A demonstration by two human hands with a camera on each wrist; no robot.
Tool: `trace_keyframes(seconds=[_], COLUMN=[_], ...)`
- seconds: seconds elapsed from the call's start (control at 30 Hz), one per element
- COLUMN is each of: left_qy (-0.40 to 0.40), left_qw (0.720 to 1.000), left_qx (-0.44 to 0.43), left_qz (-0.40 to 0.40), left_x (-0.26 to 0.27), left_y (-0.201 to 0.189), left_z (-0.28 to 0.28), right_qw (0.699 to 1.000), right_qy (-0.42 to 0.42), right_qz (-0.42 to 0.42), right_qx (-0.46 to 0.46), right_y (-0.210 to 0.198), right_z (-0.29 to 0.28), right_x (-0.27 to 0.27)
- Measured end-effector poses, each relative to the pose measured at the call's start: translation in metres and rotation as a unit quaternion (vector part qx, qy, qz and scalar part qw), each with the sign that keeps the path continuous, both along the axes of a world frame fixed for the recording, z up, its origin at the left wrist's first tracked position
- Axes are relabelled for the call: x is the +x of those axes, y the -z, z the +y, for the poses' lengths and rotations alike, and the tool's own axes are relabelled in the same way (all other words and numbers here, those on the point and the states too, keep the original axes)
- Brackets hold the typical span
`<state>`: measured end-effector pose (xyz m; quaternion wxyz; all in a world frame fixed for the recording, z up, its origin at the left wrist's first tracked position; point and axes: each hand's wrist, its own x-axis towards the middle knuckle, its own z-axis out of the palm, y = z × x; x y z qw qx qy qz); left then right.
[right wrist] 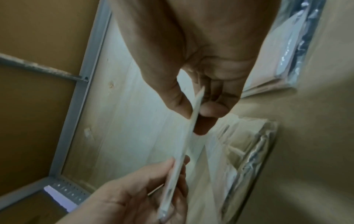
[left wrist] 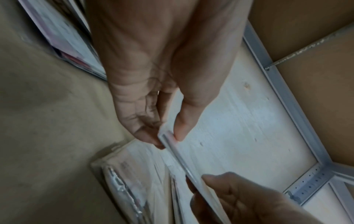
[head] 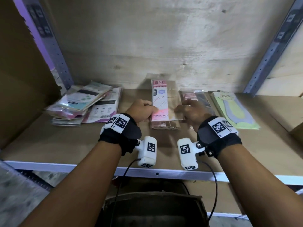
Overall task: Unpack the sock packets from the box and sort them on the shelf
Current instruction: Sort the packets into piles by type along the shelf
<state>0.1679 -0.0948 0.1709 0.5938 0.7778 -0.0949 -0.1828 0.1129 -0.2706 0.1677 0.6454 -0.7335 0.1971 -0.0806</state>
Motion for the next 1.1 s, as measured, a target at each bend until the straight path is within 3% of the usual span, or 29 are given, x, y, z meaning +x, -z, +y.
trace_keyframes(seconds=[0.13, 0.33, 0.47, 0.73, 1.1], left_qy=[0.006, -0.022, -0.031, 0.020, 0.022], left_qw=[0.999, 0.993, 0.992, 0.971, 0.979], left_qx=[0.046, 0.110, 0.120, 0.221, 0.195], left_qz=[-0.017, -0.027, -0.014, -0.084, -0.061], left_x=[0.008, 0.021, 0.022, 0.020, 0.021], left_y=[0.007, 0.022, 0.024, 0.018, 0.020], left_z=[-0.004, -0.006, -0.006, -0.009, -0.008], right_qw=[0.984, 0.959, 0.953, 0.949, 0.945], right_qy=[-0.014, -0.012, -0.019, -0.022, -0.038], right_qz=[0.077, 0.129, 0.135, 0.121, 0.119], right_qx=[-0.161, -0.250, -0.269, -0.290, -0.303], right_y=[-0.002, 0.002, 0.002, 0.004, 0.009], right_z=[-0.005, -0.005, 0.000, -0.001, -0.004], right_x=[0.007, 0.010, 0.011, 0.014, 0.012])
